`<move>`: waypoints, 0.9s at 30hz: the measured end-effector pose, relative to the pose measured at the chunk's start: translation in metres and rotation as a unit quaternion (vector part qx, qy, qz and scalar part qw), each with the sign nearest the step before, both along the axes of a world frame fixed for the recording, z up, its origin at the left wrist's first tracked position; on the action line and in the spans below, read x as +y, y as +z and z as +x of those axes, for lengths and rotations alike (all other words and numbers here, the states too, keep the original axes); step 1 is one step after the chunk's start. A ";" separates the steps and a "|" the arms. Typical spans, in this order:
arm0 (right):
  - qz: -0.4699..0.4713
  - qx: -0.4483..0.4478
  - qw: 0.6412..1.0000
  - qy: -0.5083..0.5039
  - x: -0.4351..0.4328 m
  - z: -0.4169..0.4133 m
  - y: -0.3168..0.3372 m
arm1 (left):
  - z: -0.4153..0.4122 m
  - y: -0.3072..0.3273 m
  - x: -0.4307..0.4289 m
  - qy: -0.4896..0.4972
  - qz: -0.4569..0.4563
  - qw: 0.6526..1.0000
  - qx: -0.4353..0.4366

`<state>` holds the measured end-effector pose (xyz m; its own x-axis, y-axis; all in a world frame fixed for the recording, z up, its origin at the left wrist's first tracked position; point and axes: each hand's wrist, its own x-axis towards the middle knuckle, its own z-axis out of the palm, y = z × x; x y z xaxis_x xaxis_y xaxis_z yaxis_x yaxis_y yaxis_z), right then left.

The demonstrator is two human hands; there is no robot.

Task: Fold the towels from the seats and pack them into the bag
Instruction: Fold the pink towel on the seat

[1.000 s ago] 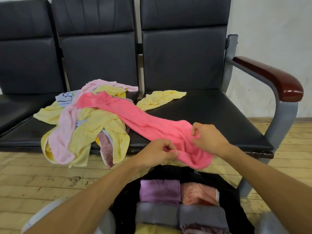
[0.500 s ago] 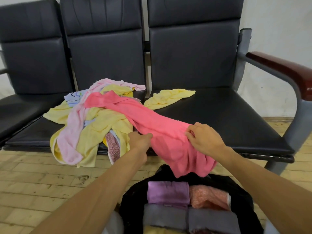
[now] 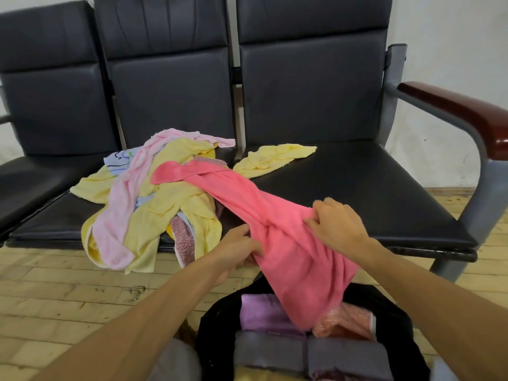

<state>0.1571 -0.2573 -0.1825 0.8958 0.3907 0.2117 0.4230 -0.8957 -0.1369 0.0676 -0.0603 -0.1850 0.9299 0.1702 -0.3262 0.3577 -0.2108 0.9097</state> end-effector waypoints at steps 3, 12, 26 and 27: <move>0.070 0.033 0.996 0.041 0.017 0.005 -0.006 | -0.006 -0.004 0.009 -0.010 0.008 1.000 0.005; 0.086 0.071 0.993 0.034 0.047 0.003 -0.012 | 0.003 -0.006 0.013 0.194 -0.108 0.972 -0.072; 0.416 0.288 0.862 -0.024 0.016 -0.013 0.018 | -0.007 -0.001 0.023 0.165 -0.102 0.981 -0.010; 0.444 0.307 0.841 -0.029 0.016 -0.015 0.020 | -0.010 -0.001 0.024 0.149 -0.106 0.983 -0.004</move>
<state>0.1426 -0.2417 -0.1627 0.9550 0.2742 -0.1134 -0.0138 -0.3407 -0.9401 0.0572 -0.0361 -0.1859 0.8522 0.3640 -0.3758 0.3667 0.0969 0.9253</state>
